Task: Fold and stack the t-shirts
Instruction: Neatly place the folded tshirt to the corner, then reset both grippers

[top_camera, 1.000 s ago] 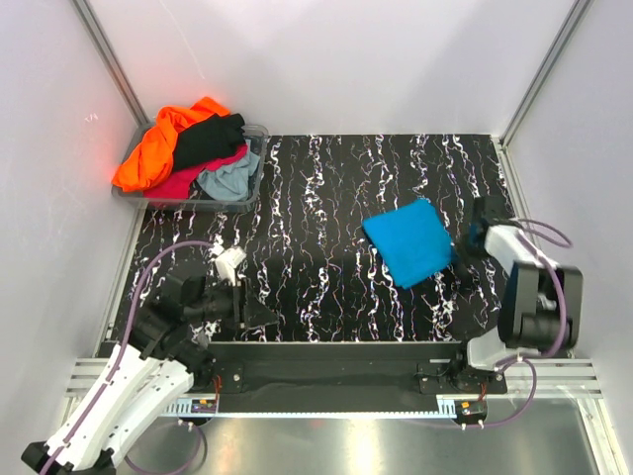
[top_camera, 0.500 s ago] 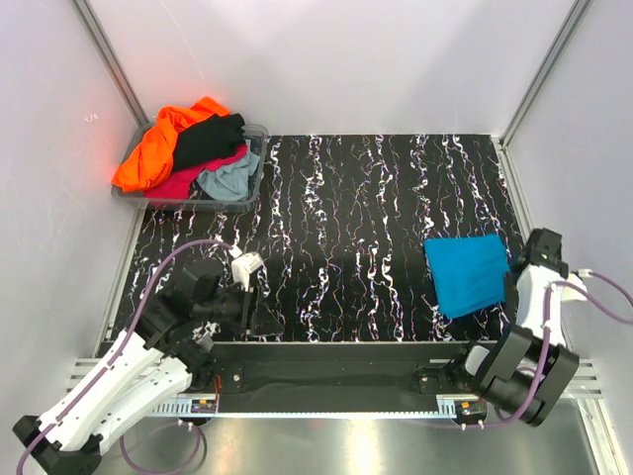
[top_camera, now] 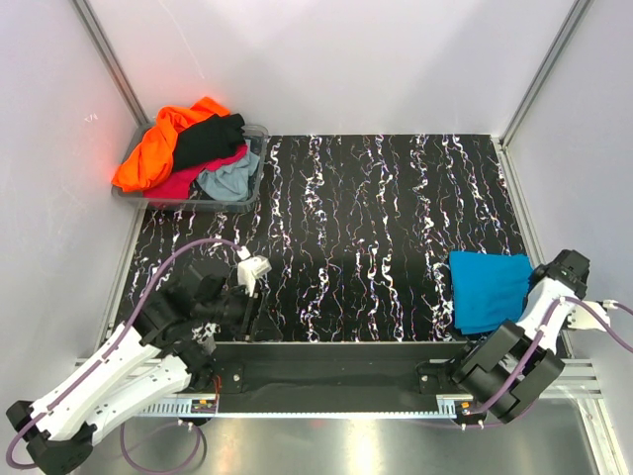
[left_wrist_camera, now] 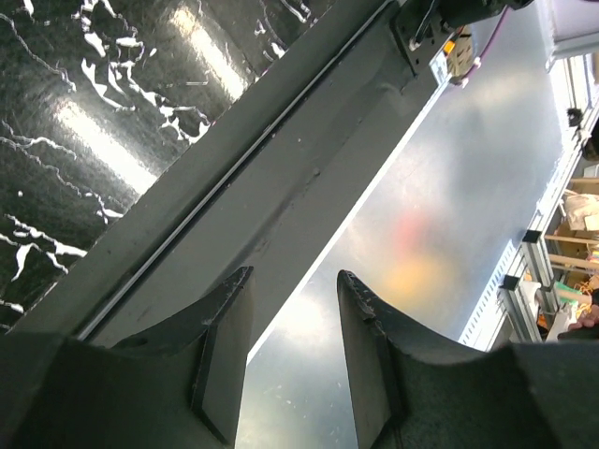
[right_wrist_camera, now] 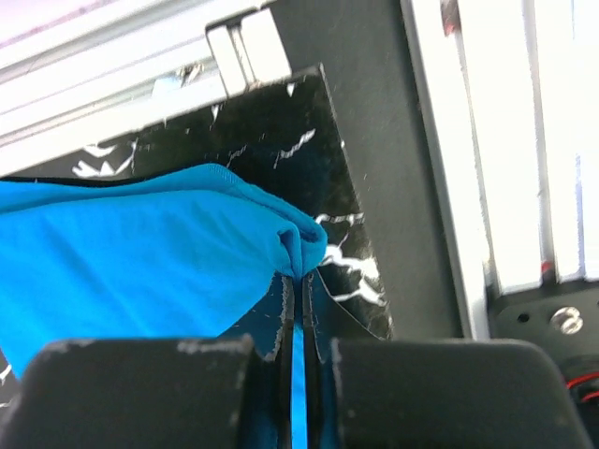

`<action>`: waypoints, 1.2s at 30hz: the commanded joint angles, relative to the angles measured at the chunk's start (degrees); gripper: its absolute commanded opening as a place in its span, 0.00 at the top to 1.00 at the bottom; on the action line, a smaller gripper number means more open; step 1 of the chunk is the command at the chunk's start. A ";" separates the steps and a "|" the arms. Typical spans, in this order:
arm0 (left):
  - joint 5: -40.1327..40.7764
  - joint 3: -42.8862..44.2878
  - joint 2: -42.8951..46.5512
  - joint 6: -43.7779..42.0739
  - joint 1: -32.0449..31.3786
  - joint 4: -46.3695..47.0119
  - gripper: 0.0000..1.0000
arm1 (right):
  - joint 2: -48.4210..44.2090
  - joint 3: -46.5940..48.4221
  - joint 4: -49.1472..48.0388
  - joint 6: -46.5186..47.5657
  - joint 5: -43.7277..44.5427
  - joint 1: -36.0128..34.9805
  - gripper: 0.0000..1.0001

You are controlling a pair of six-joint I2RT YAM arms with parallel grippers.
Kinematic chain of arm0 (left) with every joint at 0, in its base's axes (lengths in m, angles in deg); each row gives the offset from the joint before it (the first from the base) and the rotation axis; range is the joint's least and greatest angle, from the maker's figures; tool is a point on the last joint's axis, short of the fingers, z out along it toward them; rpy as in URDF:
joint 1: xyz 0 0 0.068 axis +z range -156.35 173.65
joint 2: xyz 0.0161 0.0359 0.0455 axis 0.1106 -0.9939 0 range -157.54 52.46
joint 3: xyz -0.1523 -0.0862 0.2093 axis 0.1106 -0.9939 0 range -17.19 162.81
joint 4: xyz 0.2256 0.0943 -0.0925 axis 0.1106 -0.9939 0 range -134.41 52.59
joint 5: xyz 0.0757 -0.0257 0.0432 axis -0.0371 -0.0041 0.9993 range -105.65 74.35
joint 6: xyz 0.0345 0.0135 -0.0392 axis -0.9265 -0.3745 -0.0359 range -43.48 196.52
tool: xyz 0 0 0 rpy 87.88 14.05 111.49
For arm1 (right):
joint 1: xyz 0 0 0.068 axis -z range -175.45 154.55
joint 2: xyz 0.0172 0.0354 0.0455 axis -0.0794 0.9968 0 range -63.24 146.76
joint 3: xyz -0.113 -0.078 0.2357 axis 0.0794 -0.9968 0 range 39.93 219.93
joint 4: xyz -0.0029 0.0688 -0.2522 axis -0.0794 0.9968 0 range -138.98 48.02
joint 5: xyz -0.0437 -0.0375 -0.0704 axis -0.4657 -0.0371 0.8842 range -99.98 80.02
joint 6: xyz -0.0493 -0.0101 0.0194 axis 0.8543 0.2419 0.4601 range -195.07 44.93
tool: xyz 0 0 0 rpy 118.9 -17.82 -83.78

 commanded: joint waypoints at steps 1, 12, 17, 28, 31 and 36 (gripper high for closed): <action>1.26 2.91 -0.52 -1.67 -0.52 -0.10 0.55 | 0.91 1.01 -4.21 5.65 2.31 1.94 1.00; 1.00 2.73 -2.02 -1.06 -0.52 0.08 0.54 | 5.48 4.34 -6.59 15.85 3.55 2.46 0.52; 1.26 2.47 -1.67 -0.10 -0.61 -0.10 0.55 | 4.27 14.80 1.14 19.64 -0.76 1.68 0.40; 6.27 0.28 -0.35 6.58 -0.08 5.26 0.50 | 7.58 25.79 -2.63 11.92 -8.04 -46.18 0.31; 8.37 -2.10 1.14 9.92 0.27 8.51 0.47 | 10.31 23.25 -10.79 10.94 -13.66 -60.34 0.26; 11.98 -7.88 6.49 15.55 1.84 17.28 0.41 | 11.55 14.41 -20.80 9.89 -17.10 -74.16 0.01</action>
